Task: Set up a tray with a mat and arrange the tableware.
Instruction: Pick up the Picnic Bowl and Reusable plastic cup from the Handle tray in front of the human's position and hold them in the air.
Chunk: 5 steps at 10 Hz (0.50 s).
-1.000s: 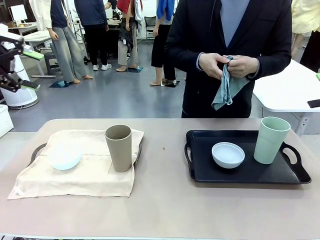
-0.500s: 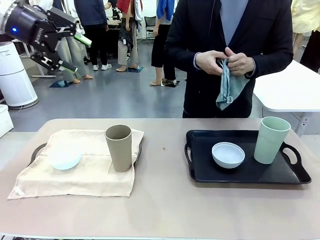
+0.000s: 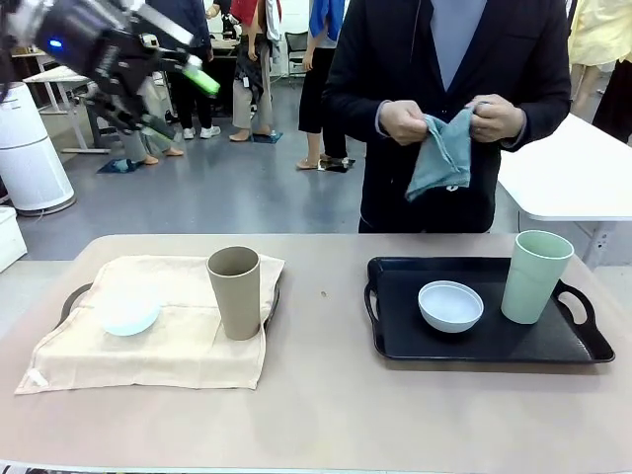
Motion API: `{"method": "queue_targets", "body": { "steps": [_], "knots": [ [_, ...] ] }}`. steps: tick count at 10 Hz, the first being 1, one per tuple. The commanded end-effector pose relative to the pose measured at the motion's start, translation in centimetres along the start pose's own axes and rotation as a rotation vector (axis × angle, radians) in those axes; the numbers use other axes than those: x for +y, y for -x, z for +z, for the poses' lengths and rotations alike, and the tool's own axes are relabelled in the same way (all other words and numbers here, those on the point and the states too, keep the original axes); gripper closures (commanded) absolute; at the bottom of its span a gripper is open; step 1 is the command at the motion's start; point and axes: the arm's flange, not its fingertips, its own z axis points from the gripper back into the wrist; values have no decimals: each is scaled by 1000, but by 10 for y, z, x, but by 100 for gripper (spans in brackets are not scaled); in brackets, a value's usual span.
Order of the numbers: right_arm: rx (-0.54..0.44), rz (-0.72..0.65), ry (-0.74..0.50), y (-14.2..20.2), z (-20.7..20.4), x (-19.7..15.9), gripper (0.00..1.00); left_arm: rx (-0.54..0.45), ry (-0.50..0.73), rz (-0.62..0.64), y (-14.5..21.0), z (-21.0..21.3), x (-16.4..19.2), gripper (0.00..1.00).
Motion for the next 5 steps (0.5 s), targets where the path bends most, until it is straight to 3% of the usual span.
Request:
{"method": "queue_targets", "body": {
  "steps": [1,2,3,5],
  "knots": [
    [-50,119,50,23,-17,17,0,-63,-70,18,-14,-46,-40,0],
    [0,0,0,0,0,0,0,-98,-106,32,-24,-65,-55,0],
    [0,0,0,0,0,0,0,-21,-19,-5,2,-28,-26,0],
    [0,0,0,0,0,0,0,-21,-19,-5,2,-28,-26,0]
  ]
}}
